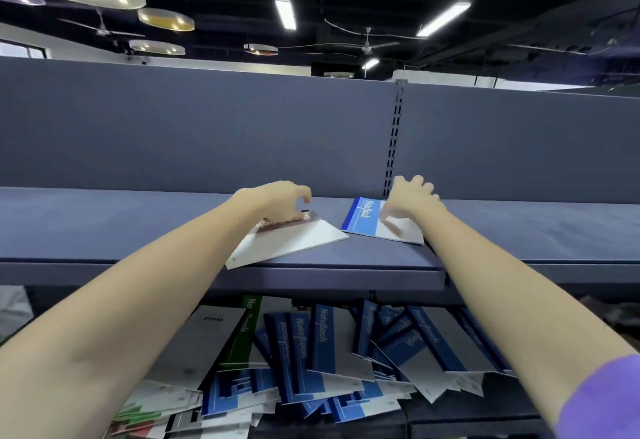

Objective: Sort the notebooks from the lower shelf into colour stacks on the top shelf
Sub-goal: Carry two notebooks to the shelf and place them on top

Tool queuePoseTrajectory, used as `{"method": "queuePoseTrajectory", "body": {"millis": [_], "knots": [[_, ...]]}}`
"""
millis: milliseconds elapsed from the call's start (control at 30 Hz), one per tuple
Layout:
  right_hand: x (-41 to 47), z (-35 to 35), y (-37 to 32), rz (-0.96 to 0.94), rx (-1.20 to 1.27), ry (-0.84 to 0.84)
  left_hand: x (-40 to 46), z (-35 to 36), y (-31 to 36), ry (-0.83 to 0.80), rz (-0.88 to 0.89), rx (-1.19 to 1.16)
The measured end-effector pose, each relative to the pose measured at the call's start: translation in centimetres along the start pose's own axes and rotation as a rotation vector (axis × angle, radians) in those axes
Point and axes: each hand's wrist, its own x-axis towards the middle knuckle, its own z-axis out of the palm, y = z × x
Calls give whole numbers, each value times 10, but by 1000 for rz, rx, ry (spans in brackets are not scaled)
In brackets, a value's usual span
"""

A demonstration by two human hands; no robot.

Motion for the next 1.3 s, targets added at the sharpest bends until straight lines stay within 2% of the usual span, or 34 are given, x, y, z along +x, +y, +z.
{"method": "queuePoseTrajectory", "body": {"millis": [100,200,267,367,433,500,600,667,800,967,1300], "knots": [[-8,1,-11,-197,-33,-170,-4,0,-2,-48,156,-163],[-13,4,-18,-252,-85,-281,-6,3,-12,-75,73,-177],[-13,5,-20,-260,-92,-277,-9,3,-19,-55,-48,-114],[-12,6,-23,-297,-35,-263,-11,2,-21,-167,-147,24],[-13,10,-28,-337,30,-236,-13,3,-19,-190,-139,2],[-14,14,-34,-360,57,-223,-17,4,-19,-156,-87,-135],[-16,17,-43,-377,-15,-230,-20,3,-20,-220,-6,-264],[-16,16,-48,-373,-55,-254,-20,0,-20,-272,-24,-210],[-17,16,-51,-354,-41,-279,-11,13,-21,-194,-112,-4],[-12,26,-50,-308,-88,-204,-7,22,-24,-101,-62,-107],[-22,44,-64,-208,-111,-23,4,32,-34,-92,-14,-171]]}}
